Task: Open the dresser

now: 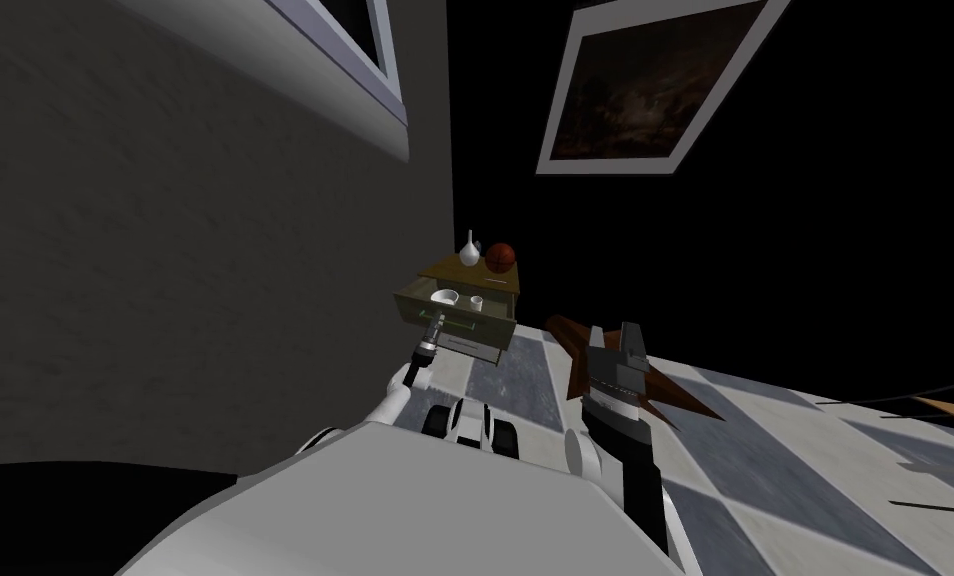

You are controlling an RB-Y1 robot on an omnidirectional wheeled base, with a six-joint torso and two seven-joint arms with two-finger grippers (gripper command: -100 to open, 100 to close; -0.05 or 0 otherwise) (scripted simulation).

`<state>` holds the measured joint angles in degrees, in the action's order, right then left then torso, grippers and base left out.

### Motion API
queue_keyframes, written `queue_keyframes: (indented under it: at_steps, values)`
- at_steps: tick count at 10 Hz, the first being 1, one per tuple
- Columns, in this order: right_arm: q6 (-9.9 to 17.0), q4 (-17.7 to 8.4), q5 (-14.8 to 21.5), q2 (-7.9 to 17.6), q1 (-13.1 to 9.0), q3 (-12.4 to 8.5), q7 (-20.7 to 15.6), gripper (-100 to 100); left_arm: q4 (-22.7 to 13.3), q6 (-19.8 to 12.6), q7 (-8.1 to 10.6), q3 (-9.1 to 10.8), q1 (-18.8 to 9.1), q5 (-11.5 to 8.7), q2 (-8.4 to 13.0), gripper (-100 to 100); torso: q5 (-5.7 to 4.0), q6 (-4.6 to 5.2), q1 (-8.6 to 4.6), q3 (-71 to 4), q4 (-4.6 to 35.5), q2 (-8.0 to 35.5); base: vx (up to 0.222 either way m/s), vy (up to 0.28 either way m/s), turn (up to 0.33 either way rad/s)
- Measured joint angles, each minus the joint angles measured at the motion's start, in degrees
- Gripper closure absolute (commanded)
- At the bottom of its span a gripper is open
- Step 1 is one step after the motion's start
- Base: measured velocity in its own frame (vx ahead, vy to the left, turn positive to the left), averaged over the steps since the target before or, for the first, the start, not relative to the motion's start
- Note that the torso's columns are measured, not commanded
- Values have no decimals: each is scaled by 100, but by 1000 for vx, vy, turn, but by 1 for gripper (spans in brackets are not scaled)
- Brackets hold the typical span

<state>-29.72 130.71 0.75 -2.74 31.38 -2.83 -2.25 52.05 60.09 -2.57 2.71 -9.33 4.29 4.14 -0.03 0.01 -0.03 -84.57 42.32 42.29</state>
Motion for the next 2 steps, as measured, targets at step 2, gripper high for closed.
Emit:
queue_keyframes:
  at_steps: [2]
  values:
    - [0, 0, 0, 0, 0, 0, 0, 0, -2, -2, 0, 1, 2, 0, 0, 0, 2, 0, 2, 1, -3, 1, 0, 0, 0]
